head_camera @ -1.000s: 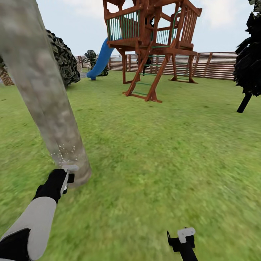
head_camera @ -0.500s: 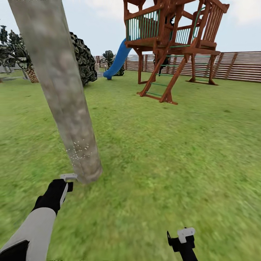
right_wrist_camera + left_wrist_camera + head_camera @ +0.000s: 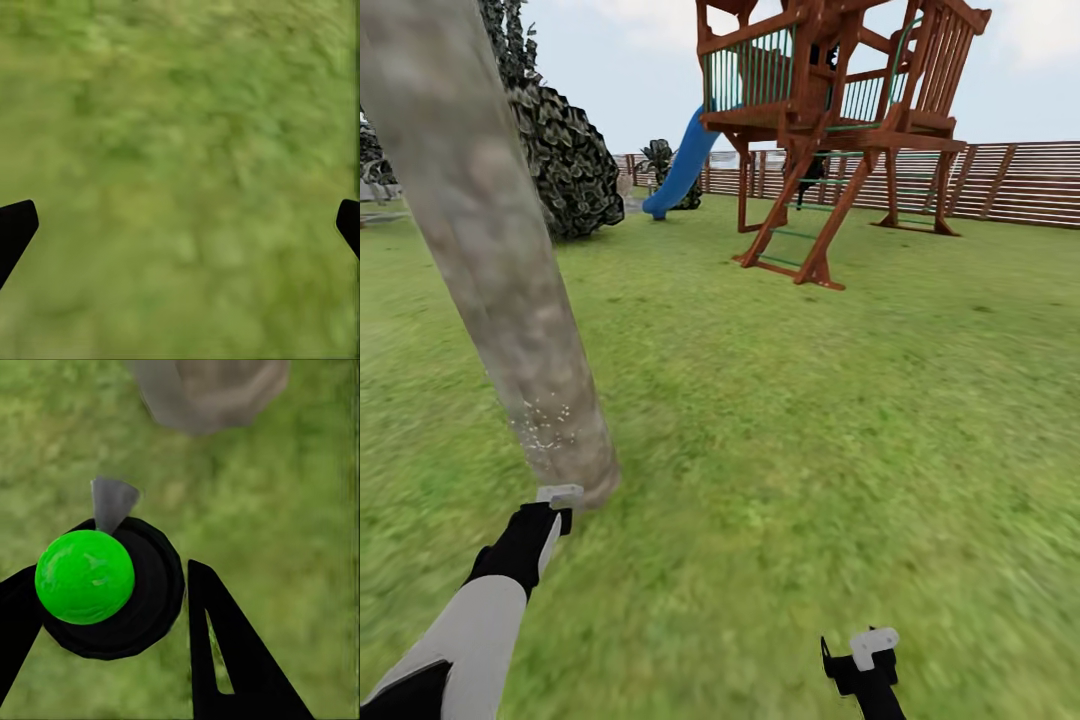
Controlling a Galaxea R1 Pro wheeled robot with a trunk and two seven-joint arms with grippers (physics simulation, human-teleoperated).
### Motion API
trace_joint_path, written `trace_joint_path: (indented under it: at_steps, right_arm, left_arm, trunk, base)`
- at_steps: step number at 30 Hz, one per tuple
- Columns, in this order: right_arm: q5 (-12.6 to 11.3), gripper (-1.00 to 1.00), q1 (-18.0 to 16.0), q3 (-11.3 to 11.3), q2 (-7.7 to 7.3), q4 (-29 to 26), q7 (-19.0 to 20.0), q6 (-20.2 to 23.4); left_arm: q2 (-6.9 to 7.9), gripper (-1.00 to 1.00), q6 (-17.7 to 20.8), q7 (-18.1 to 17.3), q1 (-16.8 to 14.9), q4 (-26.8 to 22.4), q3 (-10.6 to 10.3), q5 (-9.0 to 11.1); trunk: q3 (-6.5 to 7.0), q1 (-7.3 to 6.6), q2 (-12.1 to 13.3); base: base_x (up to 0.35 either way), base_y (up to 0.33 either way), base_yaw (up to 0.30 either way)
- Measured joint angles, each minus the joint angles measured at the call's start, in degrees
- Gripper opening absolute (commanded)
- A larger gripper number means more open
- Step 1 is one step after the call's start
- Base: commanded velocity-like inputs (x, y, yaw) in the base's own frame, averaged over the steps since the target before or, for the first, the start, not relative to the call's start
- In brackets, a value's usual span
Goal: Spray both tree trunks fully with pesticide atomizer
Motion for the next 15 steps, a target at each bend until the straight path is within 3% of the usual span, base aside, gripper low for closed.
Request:
trace_joint_path:
  at_steps: [5,15]
  right_arm:
    - [0.0,1.00,0.0,0.0,0.09,0.0,0.0,0.0]
    - [0.0,1.00,0.0,0.1,0.10,0.0,0.0,0.0]
  left_arm:
    - [0.27,-1.00,0.0,0.0,0.0,-0.1,0.2,-0.1]
    - [1.38,-1.00,0.0,0.0,0.3,0.1,0.2,-0.2]
  trunk:
    - [0.00,0.00,0.0]
    - [0.00,0.01,0.0]
  base:
    - [0.195,-0.211,0.068]
    - [0.160,-0.236,0.268]
